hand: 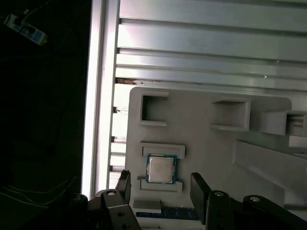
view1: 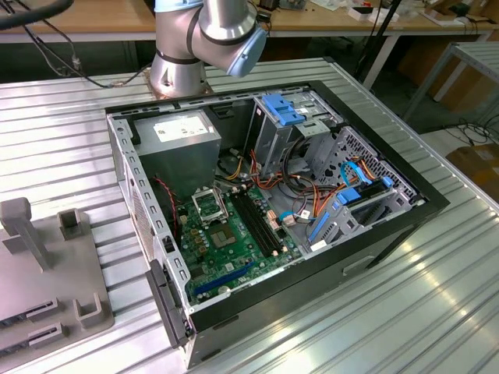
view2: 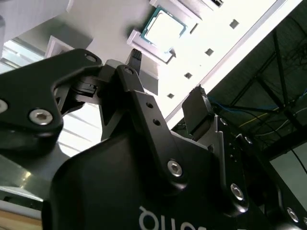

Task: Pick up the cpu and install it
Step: 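Pick up the cpu and move it towards the insertion slot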

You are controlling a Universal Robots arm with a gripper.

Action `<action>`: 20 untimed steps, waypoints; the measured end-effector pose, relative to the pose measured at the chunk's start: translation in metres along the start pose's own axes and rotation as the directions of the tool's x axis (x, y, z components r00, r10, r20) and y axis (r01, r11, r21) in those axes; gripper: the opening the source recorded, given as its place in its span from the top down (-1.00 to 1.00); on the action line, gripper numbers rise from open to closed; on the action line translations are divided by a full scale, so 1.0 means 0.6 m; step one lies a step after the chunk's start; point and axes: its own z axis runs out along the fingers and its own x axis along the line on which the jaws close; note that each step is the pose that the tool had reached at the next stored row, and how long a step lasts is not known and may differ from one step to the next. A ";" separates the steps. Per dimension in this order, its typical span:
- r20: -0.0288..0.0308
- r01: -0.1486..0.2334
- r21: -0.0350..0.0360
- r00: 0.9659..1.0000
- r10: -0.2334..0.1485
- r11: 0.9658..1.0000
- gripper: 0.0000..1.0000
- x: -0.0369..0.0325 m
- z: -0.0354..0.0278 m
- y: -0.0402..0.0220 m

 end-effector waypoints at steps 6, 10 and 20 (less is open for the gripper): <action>0.001 -0.041 0.000 0.999 0.041 0.999 -0.23 -0.001 0.025 -0.001; 0.001 -0.045 0.000 0.999 0.045 0.999 -0.23 -0.001 0.041 -0.001; 0.002 -0.045 0.000 0.999 0.045 0.999 -0.23 0.000 0.076 -0.002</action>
